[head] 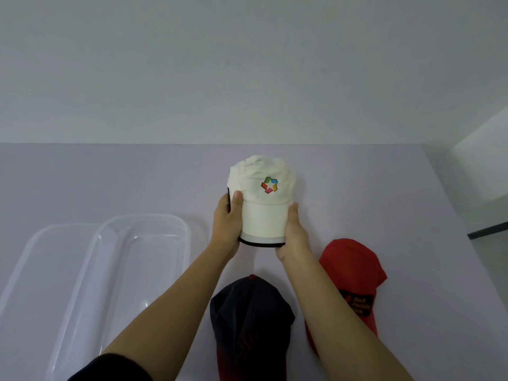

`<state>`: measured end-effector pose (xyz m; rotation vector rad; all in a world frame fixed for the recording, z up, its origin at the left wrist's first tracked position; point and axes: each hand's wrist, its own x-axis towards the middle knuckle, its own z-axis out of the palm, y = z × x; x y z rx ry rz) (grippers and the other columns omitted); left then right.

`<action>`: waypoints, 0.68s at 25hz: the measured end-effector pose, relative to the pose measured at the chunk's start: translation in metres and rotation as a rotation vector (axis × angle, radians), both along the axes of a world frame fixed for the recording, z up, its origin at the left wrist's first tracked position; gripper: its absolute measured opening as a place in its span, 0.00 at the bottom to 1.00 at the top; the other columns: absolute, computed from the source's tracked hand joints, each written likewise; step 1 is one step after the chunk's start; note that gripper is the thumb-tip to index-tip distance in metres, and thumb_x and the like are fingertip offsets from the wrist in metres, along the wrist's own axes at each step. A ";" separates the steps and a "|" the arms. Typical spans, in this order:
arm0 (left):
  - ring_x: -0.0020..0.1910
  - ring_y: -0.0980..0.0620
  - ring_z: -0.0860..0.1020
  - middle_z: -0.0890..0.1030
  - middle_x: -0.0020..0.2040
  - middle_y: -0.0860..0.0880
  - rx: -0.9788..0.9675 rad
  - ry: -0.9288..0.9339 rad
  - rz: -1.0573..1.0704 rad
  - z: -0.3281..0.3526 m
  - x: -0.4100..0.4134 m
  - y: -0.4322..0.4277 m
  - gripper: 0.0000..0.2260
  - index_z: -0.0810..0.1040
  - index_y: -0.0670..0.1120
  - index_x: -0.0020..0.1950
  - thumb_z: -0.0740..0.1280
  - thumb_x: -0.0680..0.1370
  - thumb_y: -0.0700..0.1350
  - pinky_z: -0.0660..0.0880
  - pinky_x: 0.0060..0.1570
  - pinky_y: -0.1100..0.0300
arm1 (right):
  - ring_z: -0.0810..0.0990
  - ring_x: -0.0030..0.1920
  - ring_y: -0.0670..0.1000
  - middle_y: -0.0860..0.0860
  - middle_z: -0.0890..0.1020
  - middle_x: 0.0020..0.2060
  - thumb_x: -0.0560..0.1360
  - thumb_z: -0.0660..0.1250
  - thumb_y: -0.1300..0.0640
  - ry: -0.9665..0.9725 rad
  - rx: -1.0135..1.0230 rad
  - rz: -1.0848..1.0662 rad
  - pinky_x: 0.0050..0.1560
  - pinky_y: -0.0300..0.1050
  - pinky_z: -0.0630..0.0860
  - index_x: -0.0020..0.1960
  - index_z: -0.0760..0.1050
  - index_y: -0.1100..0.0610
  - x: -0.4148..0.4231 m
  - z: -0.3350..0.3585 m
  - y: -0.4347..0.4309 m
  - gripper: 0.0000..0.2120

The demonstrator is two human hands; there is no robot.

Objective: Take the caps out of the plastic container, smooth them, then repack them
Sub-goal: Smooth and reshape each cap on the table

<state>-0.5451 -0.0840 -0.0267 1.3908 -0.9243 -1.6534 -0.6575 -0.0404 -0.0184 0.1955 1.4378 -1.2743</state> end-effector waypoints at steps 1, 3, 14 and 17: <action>0.54 0.49 0.80 0.80 0.56 0.49 0.068 -0.051 0.003 -0.002 -0.003 0.002 0.22 0.71 0.47 0.62 0.58 0.77 0.61 0.79 0.54 0.48 | 0.82 0.41 0.53 0.54 0.83 0.44 0.75 0.62 0.40 0.037 0.022 -0.045 0.33 0.43 0.78 0.50 0.76 0.56 0.001 0.001 0.001 0.19; 0.54 0.48 0.79 0.78 0.58 0.48 0.205 -0.152 -0.087 -0.009 -0.004 0.001 0.29 0.68 0.49 0.64 0.55 0.72 0.68 0.78 0.54 0.47 | 0.82 0.42 0.54 0.54 0.83 0.45 0.76 0.62 0.42 0.091 0.033 -0.064 0.31 0.42 0.78 0.51 0.75 0.56 -0.001 0.002 0.001 0.17; 0.40 0.54 0.73 0.75 0.40 0.51 -0.349 -0.384 -0.326 0.021 0.034 -0.041 0.08 0.75 0.47 0.45 0.62 0.79 0.51 0.70 0.43 0.60 | 0.80 0.39 0.52 0.53 0.81 0.42 0.75 0.64 0.43 0.089 0.065 0.041 0.30 0.42 0.76 0.49 0.75 0.57 -0.009 0.005 0.009 0.16; 0.35 0.56 0.70 0.72 0.34 0.52 -0.390 -0.413 -0.426 0.026 0.044 -0.046 0.16 0.72 0.45 0.36 0.65 0.75 0.56 0.67 0.38 0.61 | 0.82 0.44 0.54 0.54 0.82 0.47 0.74 0.66 0.43 0.072 0.023 0.016 0.37 0.45 0.78 0.54 0.76 0.57 -0.008 -0.006 0.011 0.18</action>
